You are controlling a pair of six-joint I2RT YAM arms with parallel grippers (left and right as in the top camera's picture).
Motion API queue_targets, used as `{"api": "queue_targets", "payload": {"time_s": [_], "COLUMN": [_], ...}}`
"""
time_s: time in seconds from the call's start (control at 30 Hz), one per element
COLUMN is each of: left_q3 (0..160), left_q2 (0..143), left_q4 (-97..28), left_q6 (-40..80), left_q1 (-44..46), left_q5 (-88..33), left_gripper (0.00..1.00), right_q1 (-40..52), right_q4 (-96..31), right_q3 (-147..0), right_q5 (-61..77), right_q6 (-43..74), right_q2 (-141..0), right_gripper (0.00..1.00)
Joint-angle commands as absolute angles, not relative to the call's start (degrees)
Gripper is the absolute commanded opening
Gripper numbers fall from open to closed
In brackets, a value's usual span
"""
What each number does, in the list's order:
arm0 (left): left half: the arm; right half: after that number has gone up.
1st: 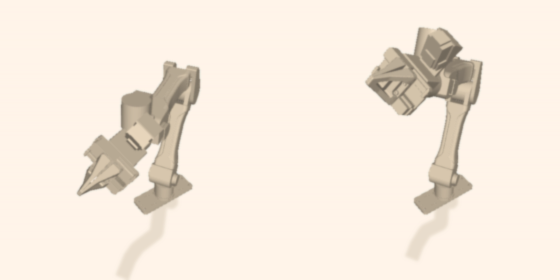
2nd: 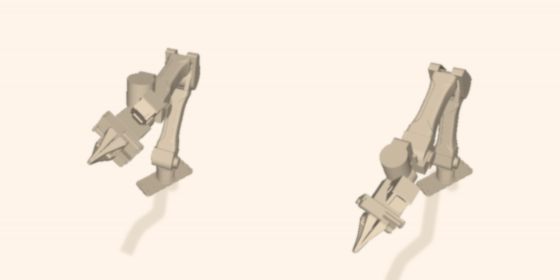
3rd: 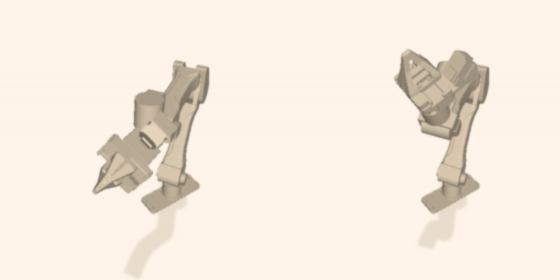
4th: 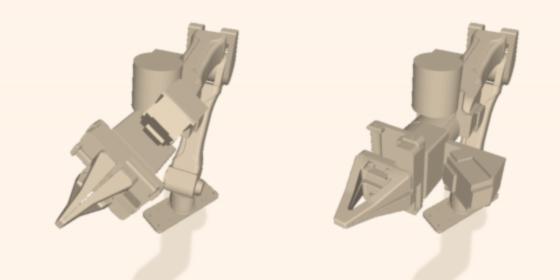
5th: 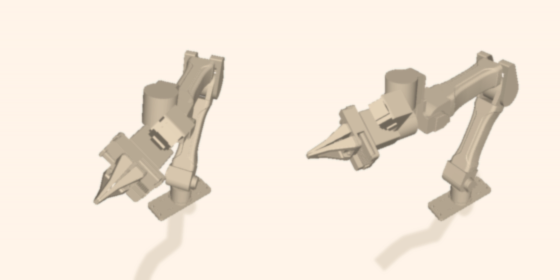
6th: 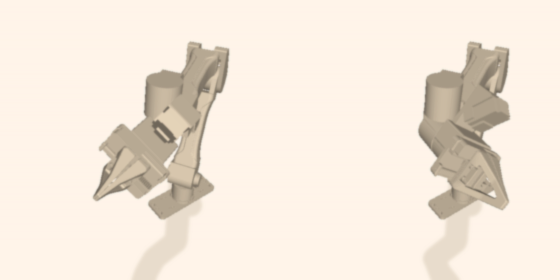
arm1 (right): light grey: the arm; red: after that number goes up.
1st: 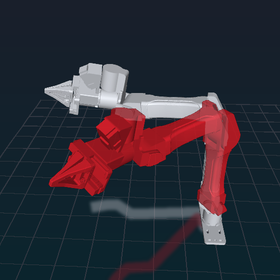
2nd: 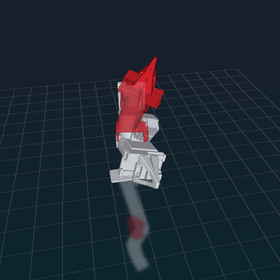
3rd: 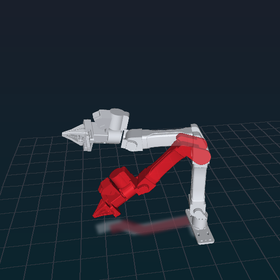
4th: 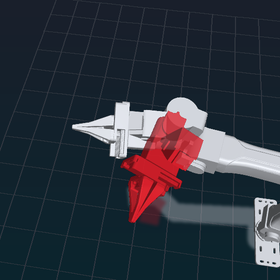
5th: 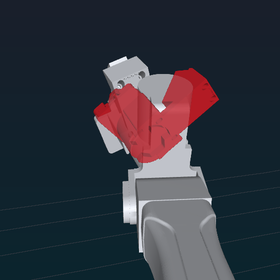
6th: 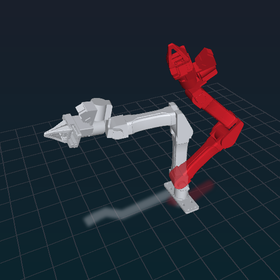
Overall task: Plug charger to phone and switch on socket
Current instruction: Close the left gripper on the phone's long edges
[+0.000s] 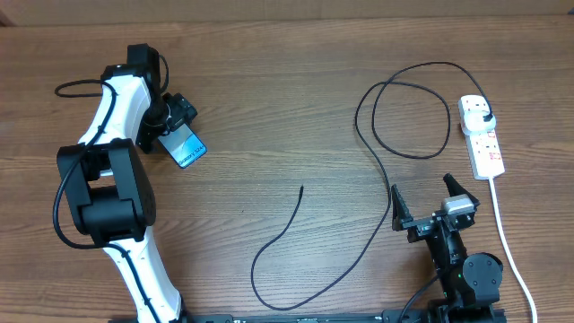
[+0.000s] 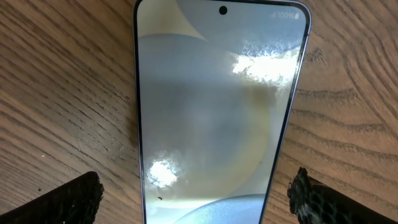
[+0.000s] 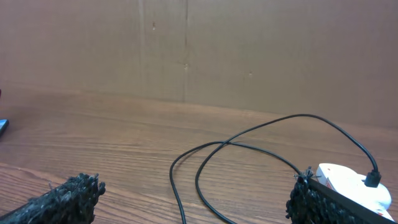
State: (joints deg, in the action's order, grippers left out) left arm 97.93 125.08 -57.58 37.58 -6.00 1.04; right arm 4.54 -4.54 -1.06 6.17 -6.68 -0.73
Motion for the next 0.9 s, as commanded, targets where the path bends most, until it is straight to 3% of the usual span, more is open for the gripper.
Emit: {"api": "queue_targets", "payload": {"time_s": [0.0, 0.87], "left_q3": [99.04, 97.58], "left_q2": [126.32, 126.34], "left_q4": [-57.58, -56.38], "left_q6": [38.59, 38.85], "left_q1": [-5.8, -4.47], "left_q5": [1.98, 3.05], "left_gripper": [1.0, 1.0], "right_q1": [4.82, 4.82], "right_q4": [-4.29, -4.29], "right_q3": [-0.45, -0.45], "right_q5": [6.48, 6.48], "right_q6": [-6.94, -6.94], "right_q2": [-0.12, -0.12], "right_gripper": [1.0, 1.0]}}
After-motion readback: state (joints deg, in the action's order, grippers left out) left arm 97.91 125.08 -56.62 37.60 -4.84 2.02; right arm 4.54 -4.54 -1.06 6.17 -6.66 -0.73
